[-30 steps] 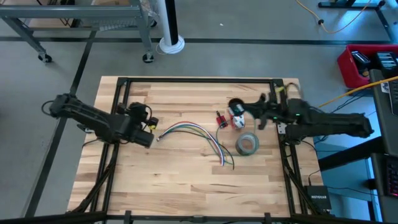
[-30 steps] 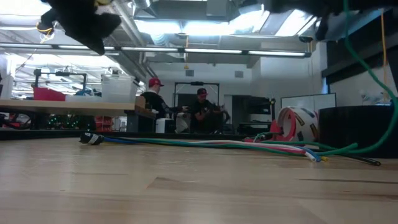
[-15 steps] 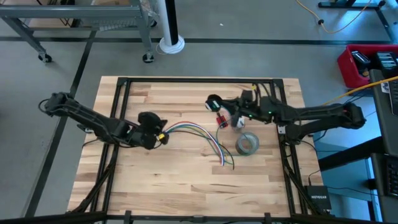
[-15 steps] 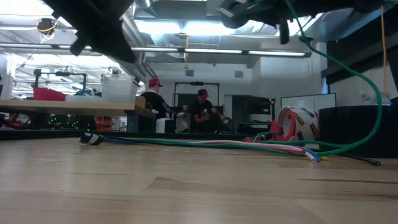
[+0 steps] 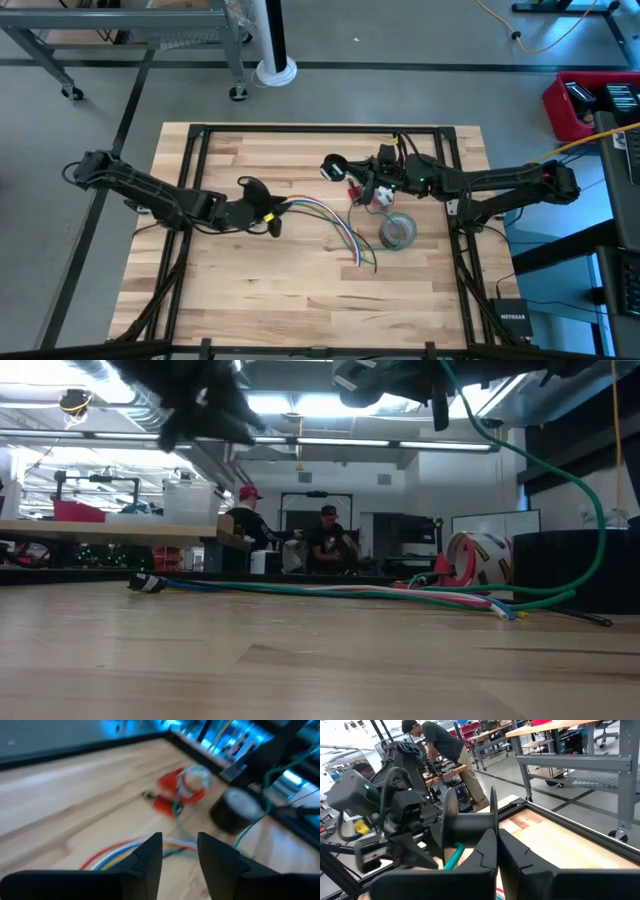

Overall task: Coil cords
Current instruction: Coil green wire onto the spool

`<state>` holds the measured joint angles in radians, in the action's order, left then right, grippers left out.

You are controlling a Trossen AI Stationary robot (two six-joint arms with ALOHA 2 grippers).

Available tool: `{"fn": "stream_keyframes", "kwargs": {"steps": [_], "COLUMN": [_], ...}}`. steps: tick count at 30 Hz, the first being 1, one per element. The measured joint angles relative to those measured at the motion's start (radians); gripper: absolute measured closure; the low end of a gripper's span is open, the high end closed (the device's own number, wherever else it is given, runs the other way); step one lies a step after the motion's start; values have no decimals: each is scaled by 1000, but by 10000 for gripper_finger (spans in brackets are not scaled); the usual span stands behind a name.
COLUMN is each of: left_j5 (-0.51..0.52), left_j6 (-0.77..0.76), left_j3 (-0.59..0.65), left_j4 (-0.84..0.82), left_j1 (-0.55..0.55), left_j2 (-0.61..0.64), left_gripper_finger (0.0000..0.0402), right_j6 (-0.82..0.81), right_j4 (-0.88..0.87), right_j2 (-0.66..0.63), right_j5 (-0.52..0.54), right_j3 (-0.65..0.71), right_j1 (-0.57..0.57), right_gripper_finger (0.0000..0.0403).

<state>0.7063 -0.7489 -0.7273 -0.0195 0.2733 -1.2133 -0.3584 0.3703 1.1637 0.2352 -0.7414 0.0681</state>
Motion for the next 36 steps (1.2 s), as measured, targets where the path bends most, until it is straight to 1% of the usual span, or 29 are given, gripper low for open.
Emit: {"fn": "stream_keyframes", "kwargs": {"steps": [5, 12, 14, 17, 19, 23, 28, 31, 34, 36], "left_j5": [3, 3, 3, 3, 3, 1, -43, -50, -51, -72], "left_j6": [75, 138, 181, 245, 284, 351, 487, 546, 544, 521], "left_j3": [0, 0, -2, -25, -55, -155, -286, -317, -319, -319], "left_j4": [229, 681, 813, 944, 974, 980, 973, 972, 974, 982], "left_j1": [-2, -20, -27, -39, -49, -73, -92, -90, -82, -78], "left_j2": [-117, -373, -437, -513, -556, -640, -725, -739, -740, -741], "left_gripper_finger": [281, 283, 284, 284, 284, 284, 284, 284, 284, 284], "right_j6": [-1, -1, -1, -1, -2, -2, -3, -3, -3, -3], "right_j4": [-5, -6, -7, -7, -7, -7, -7, -7, -7, -7], "right_j2": [0, 0, 0, 0, 0, 0, 0, 0, 0, 0], "right_j5": [0, 38, 44, 44, 44, 44, 44, 45, 45, 45], "right_j3": [0, 0, 0, 0, 0, 0, 0, 1, 1, 1], "right_j1": [0, 0, 0, 0, 0, 0, 0, 0, 0, 0], "right_gripper_finger": [400, 400, 400, 400, 400, 401, 400, 400, 400, 400]}}
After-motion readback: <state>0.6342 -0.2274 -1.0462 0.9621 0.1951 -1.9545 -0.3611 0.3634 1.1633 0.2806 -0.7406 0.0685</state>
